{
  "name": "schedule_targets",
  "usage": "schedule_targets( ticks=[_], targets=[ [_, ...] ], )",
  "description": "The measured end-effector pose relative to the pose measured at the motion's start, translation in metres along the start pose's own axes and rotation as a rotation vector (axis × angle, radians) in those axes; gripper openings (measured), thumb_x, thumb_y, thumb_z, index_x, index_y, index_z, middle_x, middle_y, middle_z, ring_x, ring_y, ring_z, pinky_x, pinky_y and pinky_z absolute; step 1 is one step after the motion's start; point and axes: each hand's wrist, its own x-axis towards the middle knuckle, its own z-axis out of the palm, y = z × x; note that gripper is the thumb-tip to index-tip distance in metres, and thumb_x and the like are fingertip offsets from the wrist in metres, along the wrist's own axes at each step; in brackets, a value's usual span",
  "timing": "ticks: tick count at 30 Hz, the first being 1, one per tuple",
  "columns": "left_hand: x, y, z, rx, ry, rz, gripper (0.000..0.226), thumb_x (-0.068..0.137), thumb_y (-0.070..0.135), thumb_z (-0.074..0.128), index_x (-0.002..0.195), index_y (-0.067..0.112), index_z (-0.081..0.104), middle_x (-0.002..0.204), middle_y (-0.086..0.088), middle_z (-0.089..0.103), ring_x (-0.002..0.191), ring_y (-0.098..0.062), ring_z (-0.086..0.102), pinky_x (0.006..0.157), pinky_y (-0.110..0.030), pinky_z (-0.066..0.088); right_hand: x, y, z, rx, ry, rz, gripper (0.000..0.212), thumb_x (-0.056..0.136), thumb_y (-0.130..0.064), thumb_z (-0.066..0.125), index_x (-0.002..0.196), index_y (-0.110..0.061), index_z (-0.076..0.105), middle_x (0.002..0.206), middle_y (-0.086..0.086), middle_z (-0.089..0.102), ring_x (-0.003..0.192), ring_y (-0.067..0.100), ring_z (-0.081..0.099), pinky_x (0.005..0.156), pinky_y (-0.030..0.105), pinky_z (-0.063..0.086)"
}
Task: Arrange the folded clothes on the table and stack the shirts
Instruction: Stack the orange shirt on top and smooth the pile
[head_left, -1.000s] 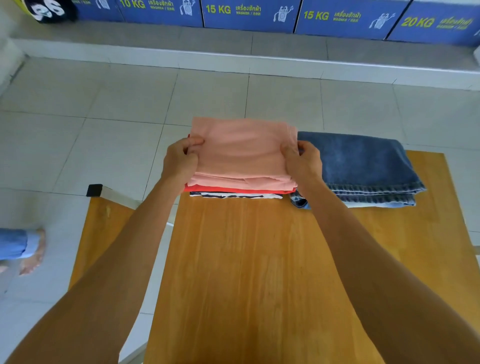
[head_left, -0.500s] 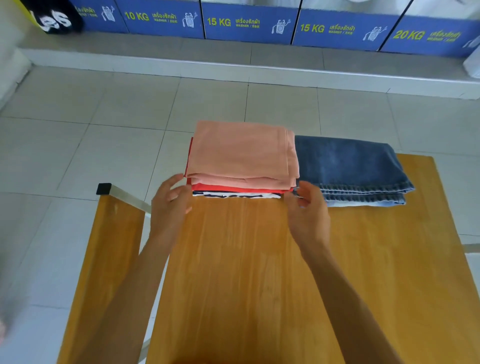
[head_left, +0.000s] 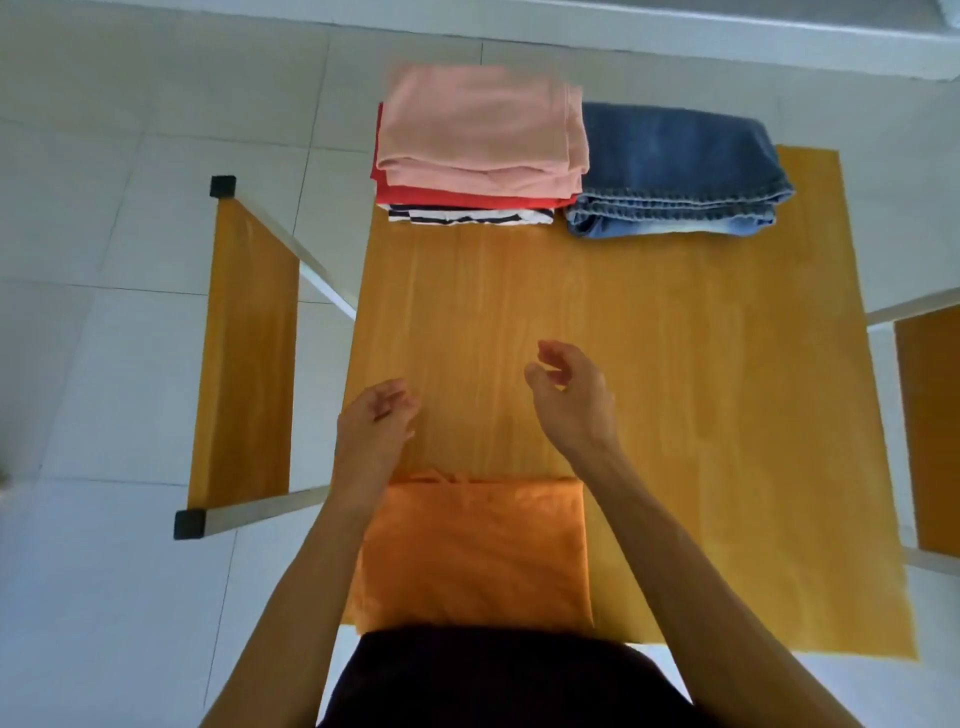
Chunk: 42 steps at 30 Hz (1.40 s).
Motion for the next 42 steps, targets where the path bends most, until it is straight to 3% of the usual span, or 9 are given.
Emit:
schedule_targets(
  ticks=[4, 7, 11, 15, 17, 19, 26, 35, 42],
  targets=[
    [-0.021, -0.023, -0.024, 0.158, 0.052, 0.072, 0.026, 0.092, 0.03, 0.066, 0.118, 0.026, 0.069, 0.113, 0.01, 0.067, 0.106, -0.007, 0.062, 0.1, -0.037, 0.052, -0.036, 0.024, 0.002, -0.036, -0.013, -0.011, 0.032, 0.096, -0.031, 0.059, 0.127, -0.024, 0.064, 0.121, -0.017, 0.066, 0.101, 0.004, 0.061, 0.088, 0.028, 0.053],
    [-0.038, -0.041, -0.036, 0.247, 0.107, 0.076, 0.03, 0.094, 0.036, 0.062, 0.122, 0.024, 0.065, 0.119, 0.008, 0.065, 0.11, -0.013, 0.06, 0.101, -0.036, 0.048, -0.062, 0.044, 0.001, -0.06, -0.018, -0.009, 0.031, 0.096, -0.03, 0.059, 0.126, -0.023, 0.065, 0.121, -0.013, 0.067, 0.103, 0.006, 0.061, 0.088, 0.027, 0.052],
    [-0.059, -0.067, -0.049, 0.41, 0.232, -0.004, 0.065, 0.093, 0.063, 0.047, 0.141, 0.019, 0.047, 0.141, -0.006, 0.055, 0.128, -0.031, 0.053, 0.105, -0.051, 0.044, -0.09, 0.074, -0.002, -0.099, 0.037, 0.026, 0.031, 0.092, -0.028, 0.061, 0.122, -0.021, 0.066, 0.119, -0.006, 0.068, 0.108, 0.015, 0.061, 0.096, 0.039, 0.051],
    [-0.081, -0.085, -0.051, 0.476, 0.105, -0.093, 0.076, 0.087, 0.074, 0.039, 0.132, 0.014, 0.051, 0.132, -0.011, 0.06, 0.117, -0.035, 0.059, 0.099, -0.049, 0.046, -0.114, 0.099, -0.011, -0.223, 0.144, 0.154, 0.054, 0.089, -0.039, 0.063, 0.136, -0.018, 0.049, 0.136, 0.006, 0.053, 0.125, 0.029, 0.047, 0.1, 0.041, 0.043],
    [-0.088, -0.088, -0.049, 0.496, 0.064, -0.077, 0.074, 0.087, 0.074, 0.04, 0.127, 0.013, 0.055, 0.128, -0.011, 0.063, 0.113, -0.034, 0.061, 0.097, -0.047, 0.047, -0.124, 0.108, -0.013, -0.269, 0.106, 0.289, 0.064, 0.086, -0.051, 0.061, 0.136, -0.016, 0.042, 0.135, 0.01, 0.049, 0.119, 0.031, 0.051, 0.095, 0.044, 0.047],
    [-0.087, -0.088, -0.048, 0.523, 0.037, -0.083, 0.073, 0.089, 0.071, 0.041, 0.128, 0.011, 0.055, 0.13, -0.014, 0.061, 0.115, -0.037, 0.06, 0.099, -0.049, 0.046, -0.13, 0.114, -0.01, -0.308, 0.034, 0.327, 0.059, 0.083, -0.057, 0.06, 0.12, -0.014, 0.045, 0.118, 0.008, 0.057, 0.102, 0.029, 0.059, 0.087, 0.047, 0.053],
    [-0.073, -0.077, -0.051, 0.477, -0.048, -0.056, 0.07, 0.095, 0.065, 0.037, 0.135, 0.01, 0.053, 0.137, -0.014, 0.057, 0.122, -0.038, 0.056, 0.103, -0.052, 0.043, -0.123, 0.114, 0.001, -0.144, -0.048, 0.27, 0.045, 0.092, -0.048, 0.058, 0.088, -0.003, 0.063, 0.074, 0.004, 0.061, 0.074, 0.022, 0.059, 0.062, 0.036, 0.044],
    [-0.059, -0.054, -0.037, 0.379, 0.063, 0.159, 0.051, 0.1, 0.054, 0.036, 0.134, 0.018, 0.045, 0.134, -0.008, 0.056, 0.122, -0.032, 0.056, 0.102, -0.051, 0.046, -0.109, 0.091, 0.001, 0.006, 0.02, 0.082, 0.035, 0.101, -0.042, 0.048, 0.094, -0.009, 0.057, 0.08, 0.006, 0.062, 0.069, 0.015, 0.055, 0.067, 0.041, 0.047],
    [-0.02, 0.002, -0.031, 0.44, 0.05, 0.237, 0.049, 0.103, 0.05, 0.033, 0.14, 0.018, 0.039, 0.14, -0.008, 0.053, 0.125, -0.033, 0.055, 0.102, -0.047, 0.043, -0.049, 0.045, -0.01, -0.003, 0.061, 0.009, 0.039, 0.101, -0.043, 0.051, 0.075, -0.015, 0.045, 0.067, -0.005, 0.046, 0.061, 0.013, 0.043, 0.059, 0.034, 0.035]
  ],
)
